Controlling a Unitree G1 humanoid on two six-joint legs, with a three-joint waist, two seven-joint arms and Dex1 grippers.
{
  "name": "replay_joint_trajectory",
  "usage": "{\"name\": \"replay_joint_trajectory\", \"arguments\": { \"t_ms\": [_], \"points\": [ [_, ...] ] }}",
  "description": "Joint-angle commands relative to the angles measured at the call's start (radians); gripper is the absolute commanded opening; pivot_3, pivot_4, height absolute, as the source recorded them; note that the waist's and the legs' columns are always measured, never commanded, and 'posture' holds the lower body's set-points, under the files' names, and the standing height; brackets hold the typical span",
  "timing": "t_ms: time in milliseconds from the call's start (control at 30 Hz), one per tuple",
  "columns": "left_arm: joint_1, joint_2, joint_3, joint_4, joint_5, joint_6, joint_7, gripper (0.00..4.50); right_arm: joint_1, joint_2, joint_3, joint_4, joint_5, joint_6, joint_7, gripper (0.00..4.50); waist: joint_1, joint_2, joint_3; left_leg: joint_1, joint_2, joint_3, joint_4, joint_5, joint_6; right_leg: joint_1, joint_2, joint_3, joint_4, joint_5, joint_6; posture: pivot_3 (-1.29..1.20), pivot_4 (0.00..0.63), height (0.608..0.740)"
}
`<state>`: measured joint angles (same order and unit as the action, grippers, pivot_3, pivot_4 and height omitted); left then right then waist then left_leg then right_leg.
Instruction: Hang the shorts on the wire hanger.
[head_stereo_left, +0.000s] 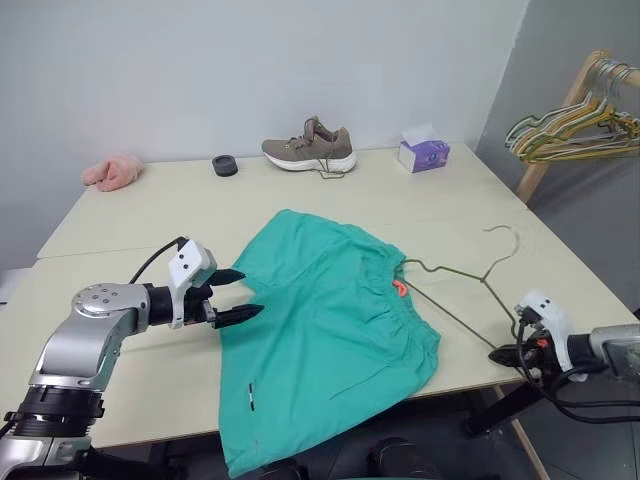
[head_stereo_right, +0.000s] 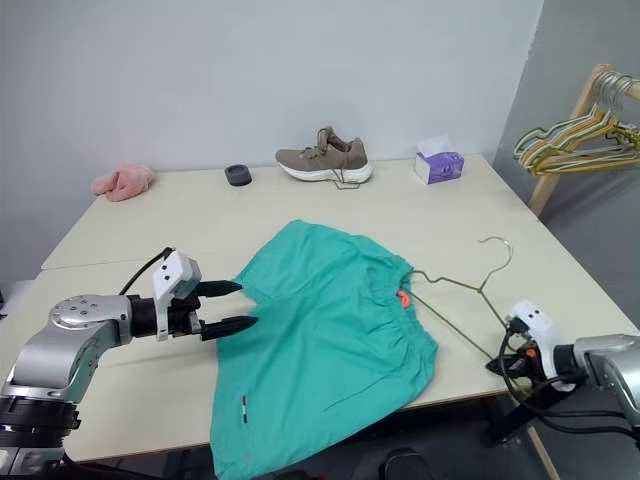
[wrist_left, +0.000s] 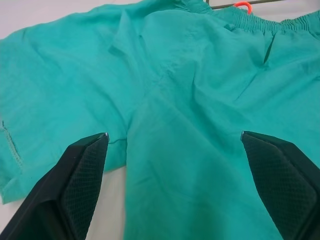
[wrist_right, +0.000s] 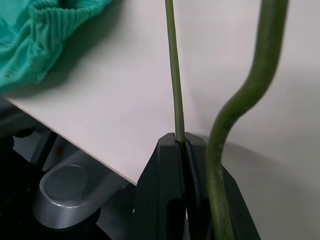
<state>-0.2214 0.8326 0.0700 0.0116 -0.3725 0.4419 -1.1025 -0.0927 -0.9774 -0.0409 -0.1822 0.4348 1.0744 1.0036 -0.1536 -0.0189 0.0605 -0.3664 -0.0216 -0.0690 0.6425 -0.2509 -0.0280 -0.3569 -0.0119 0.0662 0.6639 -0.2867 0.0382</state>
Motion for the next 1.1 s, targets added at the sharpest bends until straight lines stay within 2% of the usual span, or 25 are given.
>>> {"name": "replay_joint_trajectory", "arguments": {
  "t_ms": [33,700,933,1100],
  "points": [
    [-0.003,0.002,0.011,-0.006,0.006,-0.028,0.002,4.48,-0.032,-0.025,0.013,-0.043,0.017,-0.031,0.025,0.0,0.001,0.0,0.0,0.0,0.0,0.0,0.0,0.0,0.0,0.0,0.0,0.0,0.0,0.0,0.0,-0.17,0.0,0.74],
    [0.014,-0.012,-0.002,-0.048,-0.01,-0.048,-0.034,4.48,-0.024,-0.023,0.033,0.049,0.043,-0.014,-0.012,0.0,0.008,0.0,0.0,0.0,0.0,0.0,0.0,0.0,0.0,0.0,0.0,0.0,0.0,0.0,0.0,-0.17,0.0,0.74],
    [-0.015,-0.009,-0.028,-0.034,0.016,-0.074,-0.047,4.48,-0.162,0.037,0.122,0.136,0.081,0.11,0.01,0.0,0.003,0.0,0.0,0.001,0.0,0.0,0.0,0.0,0.0,0.0,0.0,0.0,0.001,0.0,0.001,-0.17,0.0,0.74],
    [-0.019,-0.017,-0.035,-0.044,0.018,-0.075,-0.044,4.48,-0.294,0.106,0.187,0.268,0.081,0.212,0.008,0.0,0.003,0.0,0.0,0.0,0.0,0.0,0.0,0.0,0.0,0.0,0.0,0.0,0.0,0.0,0.001,-0.15,0.0,0.74]
  ]
}}
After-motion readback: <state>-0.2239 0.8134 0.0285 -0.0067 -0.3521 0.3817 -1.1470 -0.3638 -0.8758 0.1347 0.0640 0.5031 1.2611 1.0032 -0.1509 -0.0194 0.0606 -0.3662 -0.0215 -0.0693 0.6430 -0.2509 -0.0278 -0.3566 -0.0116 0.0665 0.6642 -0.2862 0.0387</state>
